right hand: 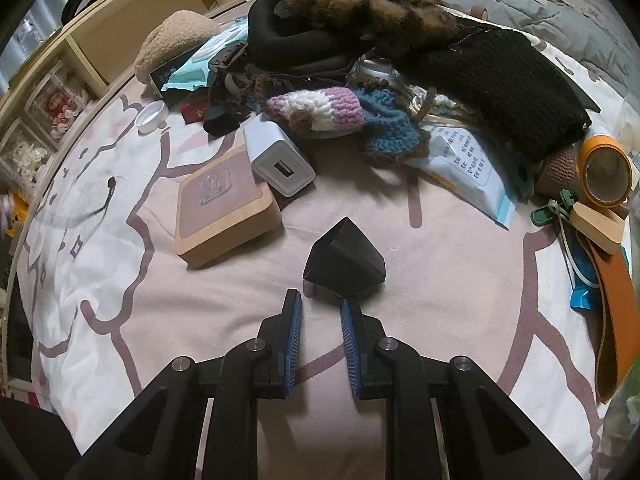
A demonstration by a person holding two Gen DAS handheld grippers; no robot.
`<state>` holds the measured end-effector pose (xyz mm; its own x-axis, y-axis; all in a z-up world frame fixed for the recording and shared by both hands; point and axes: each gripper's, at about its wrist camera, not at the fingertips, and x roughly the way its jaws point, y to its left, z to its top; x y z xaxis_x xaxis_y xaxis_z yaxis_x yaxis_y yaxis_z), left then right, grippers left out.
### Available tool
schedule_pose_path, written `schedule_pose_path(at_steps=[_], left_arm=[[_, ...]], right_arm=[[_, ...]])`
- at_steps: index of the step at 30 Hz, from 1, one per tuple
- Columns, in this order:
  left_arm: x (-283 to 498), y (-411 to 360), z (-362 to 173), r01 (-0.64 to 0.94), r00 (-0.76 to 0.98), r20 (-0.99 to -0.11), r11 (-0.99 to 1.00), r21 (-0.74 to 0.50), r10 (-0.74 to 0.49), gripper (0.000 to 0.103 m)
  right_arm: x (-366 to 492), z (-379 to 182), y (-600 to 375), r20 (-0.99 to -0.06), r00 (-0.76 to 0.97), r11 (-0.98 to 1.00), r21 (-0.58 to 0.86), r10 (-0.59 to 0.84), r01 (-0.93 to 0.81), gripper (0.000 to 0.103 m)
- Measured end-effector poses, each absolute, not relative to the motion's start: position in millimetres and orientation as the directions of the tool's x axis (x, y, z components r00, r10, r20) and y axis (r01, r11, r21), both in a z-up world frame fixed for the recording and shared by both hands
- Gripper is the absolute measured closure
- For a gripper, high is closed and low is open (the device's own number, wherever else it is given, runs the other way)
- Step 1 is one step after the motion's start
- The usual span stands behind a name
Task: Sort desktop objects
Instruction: 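Lift the crocheted piece with the left gripper while the right lowers toward the black block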
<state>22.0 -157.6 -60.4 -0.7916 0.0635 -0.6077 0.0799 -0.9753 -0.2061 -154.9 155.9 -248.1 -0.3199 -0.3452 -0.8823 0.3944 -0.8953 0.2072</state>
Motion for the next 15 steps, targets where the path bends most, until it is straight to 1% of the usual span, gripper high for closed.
schedule_pose_path(at_steps=[6,13,15], left_arm=[[-4.3,-143.9,-112.5,0.078,-0.711,-0.697,-0.974,-0.213,0.095,0.094],[-25.8,-145.4,-170.1,0.118,-0.614,-0.786,-0.975,-0.186,0.076,0.094],[-29.8,-146.3,-183.0,0.128,-0.597,-0.799,-0.975,-0.182,0.071,0.094]], right_arm=[[-154.6,-249.2,158.9,-0.873,-0.32,-0.892,0.234,-0.367,0.386,0.083],[-155.5,-250.5,159.5,-0.872,-0.312,-0.891,0.25,-0.377,0.378,0.083],[-156.0,-250.0,159.9,-0.872,-0.306,-0.89,0.257,-0.382,0.378,0.083]])
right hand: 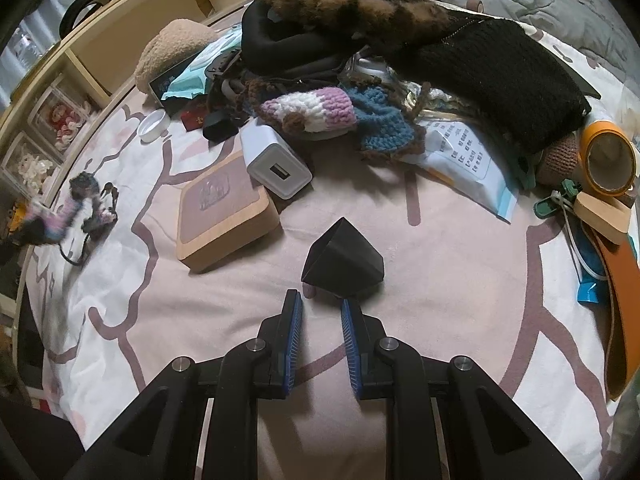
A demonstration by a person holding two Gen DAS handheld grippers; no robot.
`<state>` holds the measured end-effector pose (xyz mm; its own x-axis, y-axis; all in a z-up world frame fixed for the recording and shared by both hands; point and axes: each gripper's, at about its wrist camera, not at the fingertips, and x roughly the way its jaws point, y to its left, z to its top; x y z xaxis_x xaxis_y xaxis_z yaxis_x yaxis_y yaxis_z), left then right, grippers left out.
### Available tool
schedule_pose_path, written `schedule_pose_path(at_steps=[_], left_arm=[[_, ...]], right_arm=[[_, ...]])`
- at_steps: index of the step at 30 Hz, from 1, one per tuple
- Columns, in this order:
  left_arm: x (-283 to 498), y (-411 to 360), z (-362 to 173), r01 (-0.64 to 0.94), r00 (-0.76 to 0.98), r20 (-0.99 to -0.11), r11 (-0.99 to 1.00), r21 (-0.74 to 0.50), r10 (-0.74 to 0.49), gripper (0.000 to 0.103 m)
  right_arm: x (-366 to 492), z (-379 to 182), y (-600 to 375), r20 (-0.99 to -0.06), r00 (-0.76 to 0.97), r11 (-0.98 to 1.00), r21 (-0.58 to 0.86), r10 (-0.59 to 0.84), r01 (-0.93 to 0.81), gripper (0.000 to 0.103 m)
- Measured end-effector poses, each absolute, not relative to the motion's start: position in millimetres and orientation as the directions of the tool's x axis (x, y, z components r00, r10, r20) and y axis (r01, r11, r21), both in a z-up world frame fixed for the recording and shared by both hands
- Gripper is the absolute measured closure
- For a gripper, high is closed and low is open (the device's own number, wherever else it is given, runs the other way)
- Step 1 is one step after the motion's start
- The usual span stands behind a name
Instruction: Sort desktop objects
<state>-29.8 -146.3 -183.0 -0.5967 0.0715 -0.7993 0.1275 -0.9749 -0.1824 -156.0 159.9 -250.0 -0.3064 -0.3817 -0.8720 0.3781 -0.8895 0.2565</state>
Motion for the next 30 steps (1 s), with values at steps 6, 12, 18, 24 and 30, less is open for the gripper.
schedule_pose_path(at_steps=[6,12,18,24,30], left_arm=[[-37.6,-150.1,-206.0,0.15,-0.579,-0.813,-0.974,-0.169,0.052,0.094],[-40.9,-145.1,-208.5,0.131,-0.585,-0.809,-0.98,-0.153,0.048,0.067],[-43.6,-142.2,-199.8,0.129,-0.608,-0.794,-0.984,-0.122,0.019,0.051],[-39.8,-137.5,-174.8,0.096,-0.657,-0.754,-0.992,-0.082,-0.001,0.034],[-45.1,-128.9,-161.0,0.053,-0.648,-0.76,-0.994,-0.092,0.035,0.034]], right_arm=[[-156.4,-244.1,167.5,-0.87,-0.28,-0.882,0.292,-0.405,0.369,0.082],[-152.3,-237.8,170.4,-0.875,-0.281,-0.882,0.274,-0.394,0.382,0.052],[-145.2,-239.7,157.6,-0.89,-0.275,-0.869,0.218,-0.363,0.443,0.028],[-144.4,-243.7,150.3,-0.897,-0.267,-0.864,0.201,-0.351,0.463,0.018],[-144.3,-245.8,147.2,-0.899,-0.262,-0.86,0.198,-0.35,0.471,0.013]])
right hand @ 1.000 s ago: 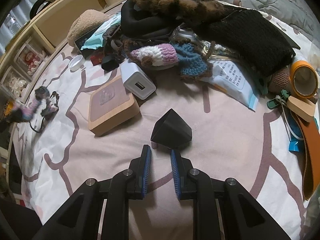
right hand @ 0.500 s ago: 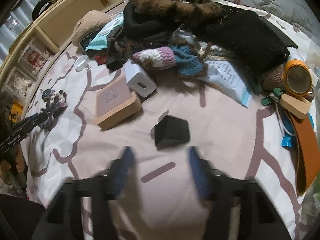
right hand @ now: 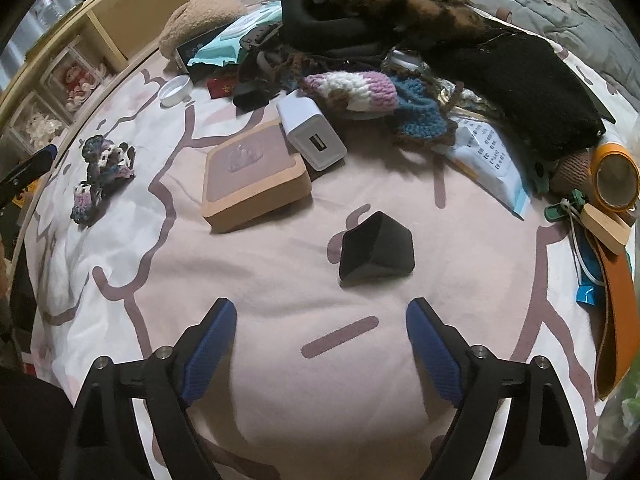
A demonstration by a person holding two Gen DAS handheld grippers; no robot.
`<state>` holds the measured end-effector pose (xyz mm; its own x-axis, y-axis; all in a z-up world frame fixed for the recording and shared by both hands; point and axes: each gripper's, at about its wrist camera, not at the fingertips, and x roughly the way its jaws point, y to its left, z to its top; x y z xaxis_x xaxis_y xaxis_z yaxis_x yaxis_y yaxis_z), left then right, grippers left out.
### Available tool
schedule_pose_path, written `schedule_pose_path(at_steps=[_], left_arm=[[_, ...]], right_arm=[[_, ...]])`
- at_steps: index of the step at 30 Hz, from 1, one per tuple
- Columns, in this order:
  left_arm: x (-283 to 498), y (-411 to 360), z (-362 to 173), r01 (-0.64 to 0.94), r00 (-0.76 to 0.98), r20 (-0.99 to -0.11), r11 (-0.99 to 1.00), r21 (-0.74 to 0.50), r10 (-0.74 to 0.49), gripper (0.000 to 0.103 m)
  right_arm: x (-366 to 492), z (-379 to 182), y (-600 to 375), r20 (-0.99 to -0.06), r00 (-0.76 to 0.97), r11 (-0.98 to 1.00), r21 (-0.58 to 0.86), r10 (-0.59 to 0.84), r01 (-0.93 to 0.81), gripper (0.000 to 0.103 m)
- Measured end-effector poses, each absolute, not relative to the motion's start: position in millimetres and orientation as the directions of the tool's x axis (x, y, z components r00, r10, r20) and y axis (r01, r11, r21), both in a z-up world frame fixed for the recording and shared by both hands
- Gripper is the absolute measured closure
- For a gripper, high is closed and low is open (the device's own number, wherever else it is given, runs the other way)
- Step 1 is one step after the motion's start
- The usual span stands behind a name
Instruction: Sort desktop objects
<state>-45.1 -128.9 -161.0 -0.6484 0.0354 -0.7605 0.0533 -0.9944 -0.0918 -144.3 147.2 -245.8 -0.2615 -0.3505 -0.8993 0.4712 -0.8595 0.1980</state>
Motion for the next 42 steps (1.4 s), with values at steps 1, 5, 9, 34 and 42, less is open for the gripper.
schedule_pose_path(at_steps=[1,5,9,34,42], left_arm=[[-47.3,-126.2,-164.2,0.053,-0.637,-0.77,-0.995,-0.088,0.035,0.034],[-55.2,-116.7,-181.9,0.083,-0.595,-0.804,-0.995,-0.063,0.001,0.039],[-69.1,-114.1,-200.2,0.123,-0.555,-0.831,-0.992,-0.042,-0.033,0.046],[-78.0,-131.6,-218.5,0.165,-0.56,-0.829,-0.978,-0.127,0.013,0.089],[-72.3,-137.9,-211.0,0.161,-0.577,-0.815,-0.971,-0.175,0.051,0.09]], right_arm=[[-144.2,-245.9,146.9,-0.9,-0.261,-0.859,0.196,-0.349,0.473,0.013],[-144.2,-246.2,146.7,-0.901,-0.259,-0.859,0.195,-0.348,0.473,0.011],[-146.1,-244.0,148.2,-0.899,-0.249,-0.858,0.214,-0.36,0.467,0.011],[-168.2,-233.0,155.1,-0.904,-0.303,-0.892,0.155,-0.302,0.426,0.06],[-169.9,-225.5,160.0,-0.896,-0.327,-0.895,0.146,-0.301,0.421,0.066]])
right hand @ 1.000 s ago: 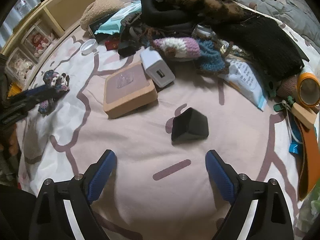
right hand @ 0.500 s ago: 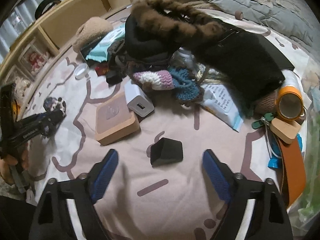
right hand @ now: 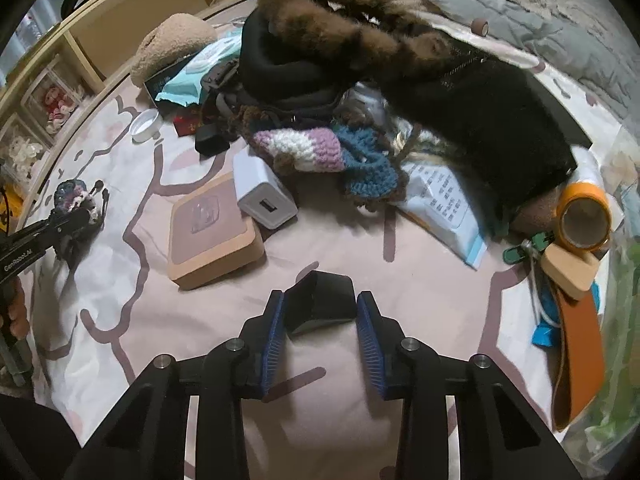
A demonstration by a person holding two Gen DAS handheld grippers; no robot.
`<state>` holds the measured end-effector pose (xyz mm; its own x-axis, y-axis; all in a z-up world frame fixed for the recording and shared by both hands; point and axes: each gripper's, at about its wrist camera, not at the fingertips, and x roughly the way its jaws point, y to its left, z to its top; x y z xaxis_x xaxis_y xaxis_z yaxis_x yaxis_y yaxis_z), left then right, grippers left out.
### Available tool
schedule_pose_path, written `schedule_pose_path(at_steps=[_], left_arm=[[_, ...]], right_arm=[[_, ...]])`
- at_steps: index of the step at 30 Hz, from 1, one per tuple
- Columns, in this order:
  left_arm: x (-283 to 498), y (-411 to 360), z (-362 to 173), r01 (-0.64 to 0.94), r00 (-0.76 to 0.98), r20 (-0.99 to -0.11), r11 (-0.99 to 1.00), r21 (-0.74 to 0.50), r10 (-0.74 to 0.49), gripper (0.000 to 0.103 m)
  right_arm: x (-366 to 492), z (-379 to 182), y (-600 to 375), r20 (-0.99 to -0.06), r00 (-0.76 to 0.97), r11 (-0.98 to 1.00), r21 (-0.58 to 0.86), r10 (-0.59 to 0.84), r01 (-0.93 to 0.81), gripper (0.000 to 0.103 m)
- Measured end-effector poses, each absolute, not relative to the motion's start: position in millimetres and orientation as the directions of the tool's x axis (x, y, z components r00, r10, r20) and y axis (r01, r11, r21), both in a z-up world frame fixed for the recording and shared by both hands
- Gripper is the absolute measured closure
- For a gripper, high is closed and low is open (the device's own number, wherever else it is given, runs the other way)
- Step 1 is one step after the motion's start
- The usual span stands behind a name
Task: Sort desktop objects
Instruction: 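Lift both held objects and carry them over the clear plastic bin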
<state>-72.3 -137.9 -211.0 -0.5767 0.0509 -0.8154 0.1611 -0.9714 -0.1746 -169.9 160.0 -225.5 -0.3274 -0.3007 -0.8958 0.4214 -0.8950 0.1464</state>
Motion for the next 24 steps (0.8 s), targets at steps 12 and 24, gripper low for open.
schedule_pose_path(at_steps=[12,24], left_arm=[[-66.1,-134.6,-196.2,0.15,-0.603,-0.796,-0.972,-0.182,0.056,0.09],[-63.1,-111.7,-161.4,0.102,-0.653,-0.755,-0.981,-0.166,0.06,0.09]], right_arm=[[-166.3,-206.7,164.8,-0.888,-0.348,-0.908,0.154,-0.3,0.39,0.066],[-153.5,-168.6,179.5,-0.849,-0.416,-0.916,0.175,-0.326,0.361,0.067]])
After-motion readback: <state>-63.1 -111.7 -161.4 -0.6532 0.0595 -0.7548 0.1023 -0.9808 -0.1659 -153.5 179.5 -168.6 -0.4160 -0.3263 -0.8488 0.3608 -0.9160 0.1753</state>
